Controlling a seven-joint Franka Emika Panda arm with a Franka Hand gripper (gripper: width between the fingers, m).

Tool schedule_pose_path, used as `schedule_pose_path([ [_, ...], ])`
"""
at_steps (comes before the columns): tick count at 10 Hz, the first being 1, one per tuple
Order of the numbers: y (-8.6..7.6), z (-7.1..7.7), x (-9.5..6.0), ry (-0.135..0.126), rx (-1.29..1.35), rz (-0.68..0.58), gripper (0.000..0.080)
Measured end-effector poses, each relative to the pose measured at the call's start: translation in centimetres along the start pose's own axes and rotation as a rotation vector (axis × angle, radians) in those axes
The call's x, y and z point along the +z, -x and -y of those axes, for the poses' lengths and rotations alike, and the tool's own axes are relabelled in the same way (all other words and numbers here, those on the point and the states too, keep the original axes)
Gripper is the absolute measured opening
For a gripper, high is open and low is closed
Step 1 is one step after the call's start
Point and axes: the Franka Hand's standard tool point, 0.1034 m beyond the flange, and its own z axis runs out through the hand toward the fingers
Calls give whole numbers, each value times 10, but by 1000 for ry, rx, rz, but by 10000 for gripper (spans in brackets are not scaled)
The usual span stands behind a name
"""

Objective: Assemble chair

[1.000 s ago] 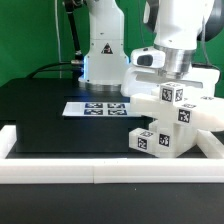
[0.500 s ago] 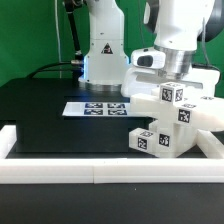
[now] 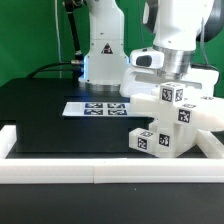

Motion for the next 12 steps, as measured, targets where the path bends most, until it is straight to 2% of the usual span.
schedule_pose_path([
  [2,-3,-6,-14,-18,10,14,280],
  [4,-7,-15,-39,-54,34,21,281],
  [6,-9,-11,-63,-78,43,21,281],
  [9,-8,-10,-93,-129,66,40,281],
  [11,-11,-7,-110,-140,62,47,281],
  [12,-18,-6,-118,-143,59,57,281],
])
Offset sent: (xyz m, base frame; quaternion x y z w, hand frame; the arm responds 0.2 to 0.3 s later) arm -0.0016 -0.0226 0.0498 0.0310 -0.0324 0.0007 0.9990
